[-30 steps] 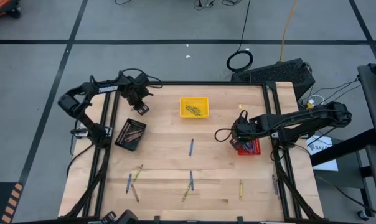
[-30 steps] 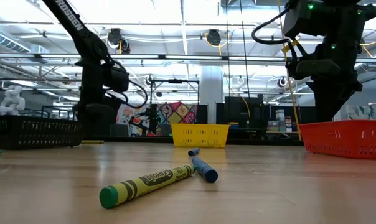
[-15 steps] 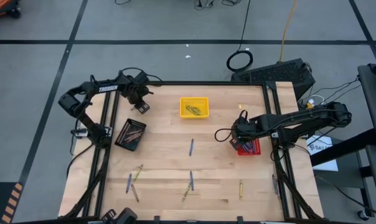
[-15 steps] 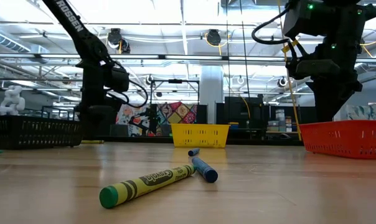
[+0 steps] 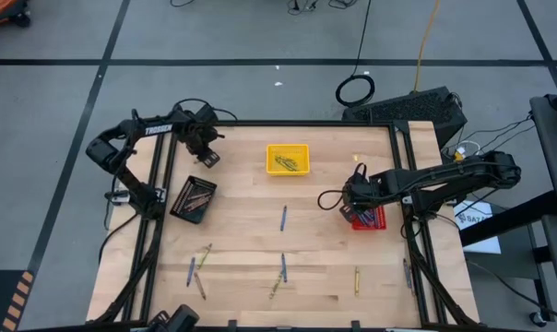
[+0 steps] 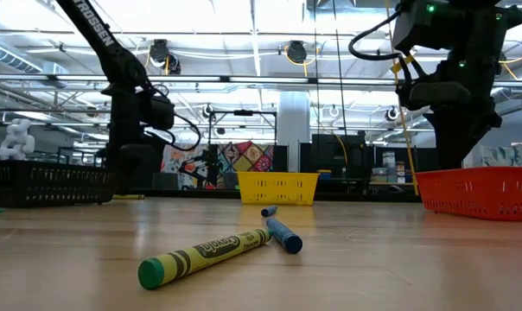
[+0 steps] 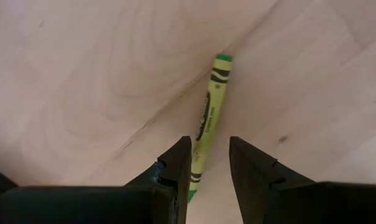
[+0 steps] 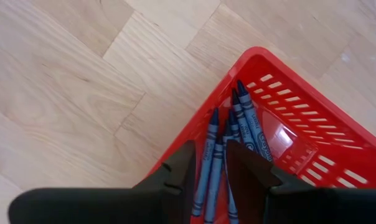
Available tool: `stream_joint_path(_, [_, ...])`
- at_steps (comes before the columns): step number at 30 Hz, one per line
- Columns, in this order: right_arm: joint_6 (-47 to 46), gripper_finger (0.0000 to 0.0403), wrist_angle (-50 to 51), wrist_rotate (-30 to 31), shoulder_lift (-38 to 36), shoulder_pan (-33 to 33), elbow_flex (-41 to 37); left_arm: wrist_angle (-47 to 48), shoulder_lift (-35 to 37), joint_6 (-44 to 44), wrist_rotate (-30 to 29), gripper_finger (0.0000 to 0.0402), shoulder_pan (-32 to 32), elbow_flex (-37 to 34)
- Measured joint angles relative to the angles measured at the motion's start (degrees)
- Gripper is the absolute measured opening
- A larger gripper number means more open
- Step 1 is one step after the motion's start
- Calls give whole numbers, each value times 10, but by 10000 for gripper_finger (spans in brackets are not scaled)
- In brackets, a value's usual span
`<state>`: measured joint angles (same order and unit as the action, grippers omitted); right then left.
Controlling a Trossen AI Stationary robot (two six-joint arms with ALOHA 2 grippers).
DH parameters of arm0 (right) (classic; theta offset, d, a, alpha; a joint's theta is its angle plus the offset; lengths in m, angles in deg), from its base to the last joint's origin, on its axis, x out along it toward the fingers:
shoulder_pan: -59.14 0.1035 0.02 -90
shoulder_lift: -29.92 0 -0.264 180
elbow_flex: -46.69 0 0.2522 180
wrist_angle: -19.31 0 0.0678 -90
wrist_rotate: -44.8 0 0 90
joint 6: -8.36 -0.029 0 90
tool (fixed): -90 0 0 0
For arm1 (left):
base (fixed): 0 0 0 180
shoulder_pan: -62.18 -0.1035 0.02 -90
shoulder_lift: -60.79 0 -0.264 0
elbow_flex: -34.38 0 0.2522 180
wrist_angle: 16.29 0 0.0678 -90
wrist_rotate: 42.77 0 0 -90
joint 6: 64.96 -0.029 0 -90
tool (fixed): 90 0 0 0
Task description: Sort crayons
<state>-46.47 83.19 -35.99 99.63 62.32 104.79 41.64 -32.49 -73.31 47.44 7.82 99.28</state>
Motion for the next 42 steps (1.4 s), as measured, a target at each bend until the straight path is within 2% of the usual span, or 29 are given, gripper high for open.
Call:
stream_joint_path(7, [0, 77, -6, 0, 0, 0, 0, 1, -42, -1, -3, 101, 0, 3])
stream_joint_path(14, [0, 77, -6, 0, 0, 0, 0, -2, -46, -11, -7, 95, 0, 3])
stream_joint_path(24, [2, 77, -6, 0, 0, 0, 0, -1, -47, -27, -12, 8, 5, 2])
stream_joint_path(32, [1, 77, -16, 0, 0, 0, 0, 2, -44, -32, -17, 4, 16, 1])
stream_joint_path(42, [1, 77, -24, 0, 0, 0, 0, 30, 3, -41, -11, 1, 20, -4])
